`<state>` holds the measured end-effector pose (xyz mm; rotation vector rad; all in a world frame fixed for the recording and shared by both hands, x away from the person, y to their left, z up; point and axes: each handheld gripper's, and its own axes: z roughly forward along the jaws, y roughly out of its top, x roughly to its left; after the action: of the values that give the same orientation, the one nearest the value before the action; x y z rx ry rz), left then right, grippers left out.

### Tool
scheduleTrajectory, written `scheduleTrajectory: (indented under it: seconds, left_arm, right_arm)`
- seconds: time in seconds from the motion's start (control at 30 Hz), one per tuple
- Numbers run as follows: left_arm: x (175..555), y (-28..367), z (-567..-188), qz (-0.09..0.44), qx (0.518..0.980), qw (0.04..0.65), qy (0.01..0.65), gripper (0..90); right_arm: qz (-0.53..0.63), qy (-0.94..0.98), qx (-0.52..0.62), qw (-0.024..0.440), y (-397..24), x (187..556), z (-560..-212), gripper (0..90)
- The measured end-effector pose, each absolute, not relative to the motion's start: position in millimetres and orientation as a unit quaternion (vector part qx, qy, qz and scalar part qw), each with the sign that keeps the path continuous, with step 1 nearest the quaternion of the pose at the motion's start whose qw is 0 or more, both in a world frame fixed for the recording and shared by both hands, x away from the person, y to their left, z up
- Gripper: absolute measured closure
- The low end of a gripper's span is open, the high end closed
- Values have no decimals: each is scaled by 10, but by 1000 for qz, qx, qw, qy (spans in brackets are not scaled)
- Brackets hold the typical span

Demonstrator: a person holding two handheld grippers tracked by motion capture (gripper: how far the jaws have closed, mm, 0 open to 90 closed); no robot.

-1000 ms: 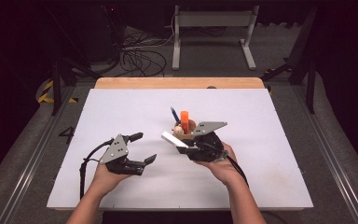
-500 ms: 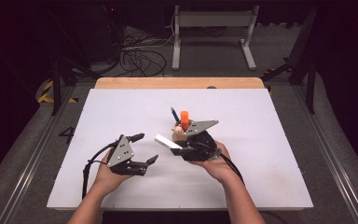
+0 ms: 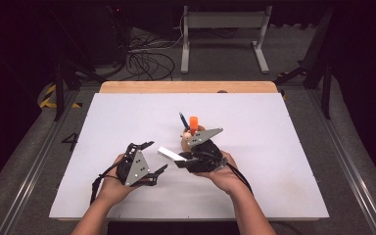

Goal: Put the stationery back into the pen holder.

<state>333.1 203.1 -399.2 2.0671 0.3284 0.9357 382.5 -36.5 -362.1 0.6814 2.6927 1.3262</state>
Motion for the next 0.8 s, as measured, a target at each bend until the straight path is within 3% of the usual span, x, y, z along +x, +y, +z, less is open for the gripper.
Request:
scheduleTrajectory:
  seconds: [0.2,0.43,0.8]
  left_arm:
    - [3298,1956,-4044,404,832,368,98,234]
    - [3275,1930,-4081,410,835,359,75,273]
    - [3252,1938,-4095,402,836,370,51,435]
  right_arm:
    - [421,878,226,16,-328,3838,-3670,676]
    - [407,884,230,5,-246,3828,-3735,676]
    - [425,877,226,-8,-238,3807,-3708,675]
